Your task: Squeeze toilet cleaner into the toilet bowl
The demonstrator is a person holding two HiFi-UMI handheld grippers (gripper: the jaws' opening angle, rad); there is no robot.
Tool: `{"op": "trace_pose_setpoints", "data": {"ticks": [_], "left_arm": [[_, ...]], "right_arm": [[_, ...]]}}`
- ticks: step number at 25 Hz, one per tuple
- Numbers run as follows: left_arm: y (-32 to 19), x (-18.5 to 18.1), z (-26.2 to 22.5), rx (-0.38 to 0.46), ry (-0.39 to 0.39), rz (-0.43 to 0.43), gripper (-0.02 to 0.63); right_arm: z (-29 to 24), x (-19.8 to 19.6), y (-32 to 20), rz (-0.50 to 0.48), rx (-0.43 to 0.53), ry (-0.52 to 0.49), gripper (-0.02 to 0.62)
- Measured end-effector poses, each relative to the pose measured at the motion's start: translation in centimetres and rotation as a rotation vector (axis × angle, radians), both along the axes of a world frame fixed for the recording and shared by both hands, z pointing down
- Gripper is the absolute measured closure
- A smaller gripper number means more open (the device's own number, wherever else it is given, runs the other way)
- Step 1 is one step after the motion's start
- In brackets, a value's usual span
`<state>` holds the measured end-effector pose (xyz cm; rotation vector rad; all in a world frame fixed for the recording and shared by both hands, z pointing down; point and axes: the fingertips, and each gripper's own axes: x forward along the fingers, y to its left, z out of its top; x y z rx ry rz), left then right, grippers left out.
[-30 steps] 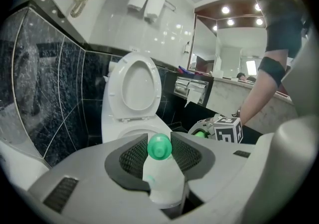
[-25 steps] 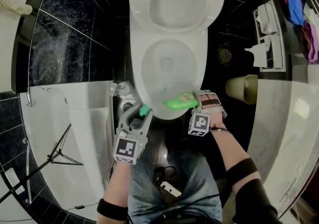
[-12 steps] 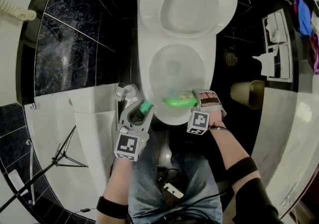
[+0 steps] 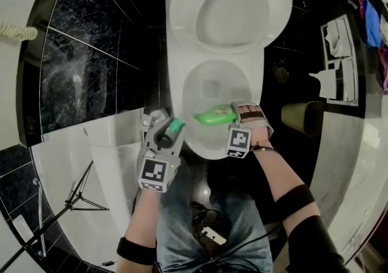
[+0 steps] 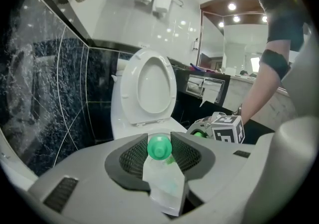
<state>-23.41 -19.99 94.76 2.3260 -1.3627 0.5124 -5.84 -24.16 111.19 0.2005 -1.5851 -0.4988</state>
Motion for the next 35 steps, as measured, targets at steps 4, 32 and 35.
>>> {"op": "trace_pose_setpoints", "data": {"ticks": [4,32,35], "left_arm": [[-0.8,-0.2,0.5,-0.002,0.007,-0.012,0.456],[-5.8,0.6,2.5,-0.002,0.03,0.047,0.456],[-6.1,0.9,2.6,-0.001,0.036,0.054,0.456]], "right_arm": [[0.1,0.0,-1.3,-0.001,-0.006,0.03,0.414],[-0.8,0.5,-10.7,0.228,0.025,0.064,0.414],[-0.8,1.3,-11.3,0.256,0.029,0.065,0.416]]}}
